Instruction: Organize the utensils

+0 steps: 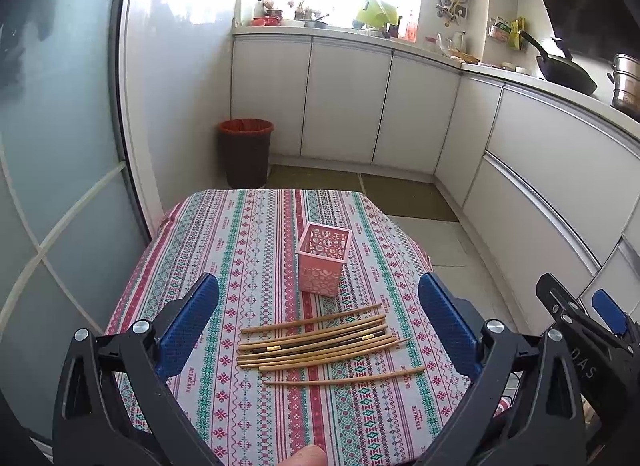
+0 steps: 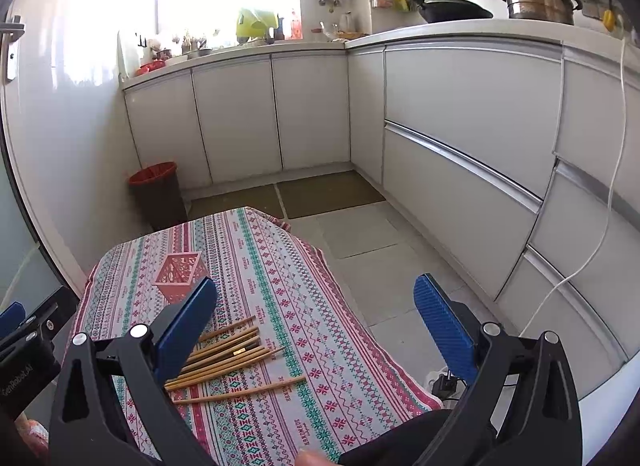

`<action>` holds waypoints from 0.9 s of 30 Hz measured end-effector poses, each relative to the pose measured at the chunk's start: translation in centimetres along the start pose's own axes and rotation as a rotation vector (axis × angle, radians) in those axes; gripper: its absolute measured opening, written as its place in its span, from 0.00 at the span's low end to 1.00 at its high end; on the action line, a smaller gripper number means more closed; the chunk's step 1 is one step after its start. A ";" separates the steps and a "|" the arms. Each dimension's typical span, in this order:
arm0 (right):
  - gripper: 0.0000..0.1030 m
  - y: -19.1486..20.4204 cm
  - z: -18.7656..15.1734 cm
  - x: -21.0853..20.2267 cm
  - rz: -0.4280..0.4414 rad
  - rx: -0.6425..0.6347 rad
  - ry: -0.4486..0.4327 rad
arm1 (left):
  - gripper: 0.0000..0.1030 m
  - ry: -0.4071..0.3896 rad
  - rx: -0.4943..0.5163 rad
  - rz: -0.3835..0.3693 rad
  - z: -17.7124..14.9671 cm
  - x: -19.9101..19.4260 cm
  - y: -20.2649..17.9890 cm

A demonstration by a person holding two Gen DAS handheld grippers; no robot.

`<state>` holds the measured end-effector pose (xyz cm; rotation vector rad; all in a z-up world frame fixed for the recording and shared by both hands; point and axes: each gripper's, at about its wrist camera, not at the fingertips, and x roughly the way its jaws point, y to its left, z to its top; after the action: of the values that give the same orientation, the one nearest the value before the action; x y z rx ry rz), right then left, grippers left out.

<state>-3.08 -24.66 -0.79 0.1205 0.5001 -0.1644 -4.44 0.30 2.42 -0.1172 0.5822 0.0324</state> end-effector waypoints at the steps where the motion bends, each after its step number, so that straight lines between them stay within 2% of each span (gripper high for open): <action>1: 0.93 0.0 0.0 0.0 0.001 0.001 0.000 | 0.93 -0.001 0.000 0.000 0.0 0.0 0.0; 27: 0.93 -0.9 0.2 -0.1 -0.013 0.031 0.009 | 0.93 -0.012 -0.002 -0.006 0.2 -0.3 -1.3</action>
<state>-3.25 -25.53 -0.60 0.1484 0.5071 -0.1842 -4.51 -1.00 2.83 -0.1207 0.5698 0.0283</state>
